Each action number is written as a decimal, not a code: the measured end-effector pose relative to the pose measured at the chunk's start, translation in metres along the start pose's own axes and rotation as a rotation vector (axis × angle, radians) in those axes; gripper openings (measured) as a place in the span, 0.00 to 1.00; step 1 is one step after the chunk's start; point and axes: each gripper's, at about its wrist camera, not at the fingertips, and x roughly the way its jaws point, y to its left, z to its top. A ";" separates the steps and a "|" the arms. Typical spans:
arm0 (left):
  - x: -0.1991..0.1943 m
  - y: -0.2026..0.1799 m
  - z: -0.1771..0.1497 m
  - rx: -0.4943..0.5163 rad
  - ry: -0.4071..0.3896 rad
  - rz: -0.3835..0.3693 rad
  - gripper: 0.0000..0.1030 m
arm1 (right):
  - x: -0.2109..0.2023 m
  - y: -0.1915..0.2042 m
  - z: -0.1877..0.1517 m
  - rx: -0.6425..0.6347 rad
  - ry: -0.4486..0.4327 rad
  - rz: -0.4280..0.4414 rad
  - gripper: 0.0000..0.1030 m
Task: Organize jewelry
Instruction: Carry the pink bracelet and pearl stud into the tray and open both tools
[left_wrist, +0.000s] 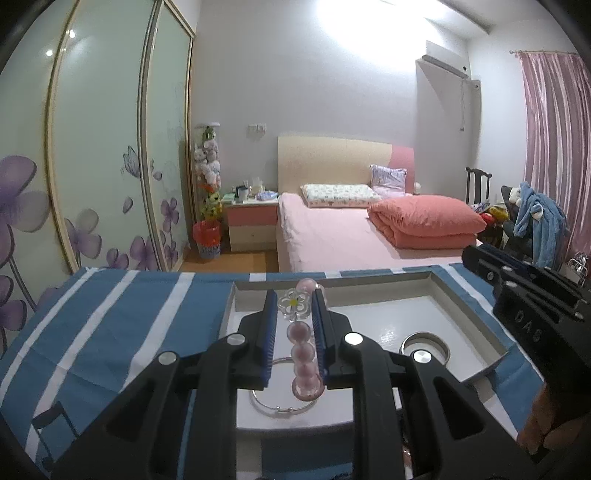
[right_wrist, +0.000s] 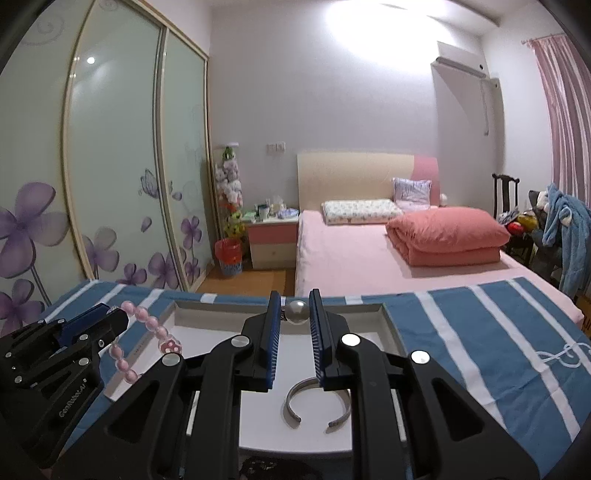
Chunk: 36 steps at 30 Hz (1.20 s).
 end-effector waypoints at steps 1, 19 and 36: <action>0.005 0.001 0.000 0.001 0.009 -0.001 0.19 | 0.007 -0.001 -0.002 0.003 0.019 0.003 0.16; 0.061 0.002 -0.003 0.006 0.086 0.011 0.20 | 0.073 -0.005 -0.017 0.071 0.264 0.035 0.17; 0.006 0.028 -0.005 -0.006 0.026 0.088 0.36 | 0.025 -0.025 -0.007 0.083 0.206 0.010 0.26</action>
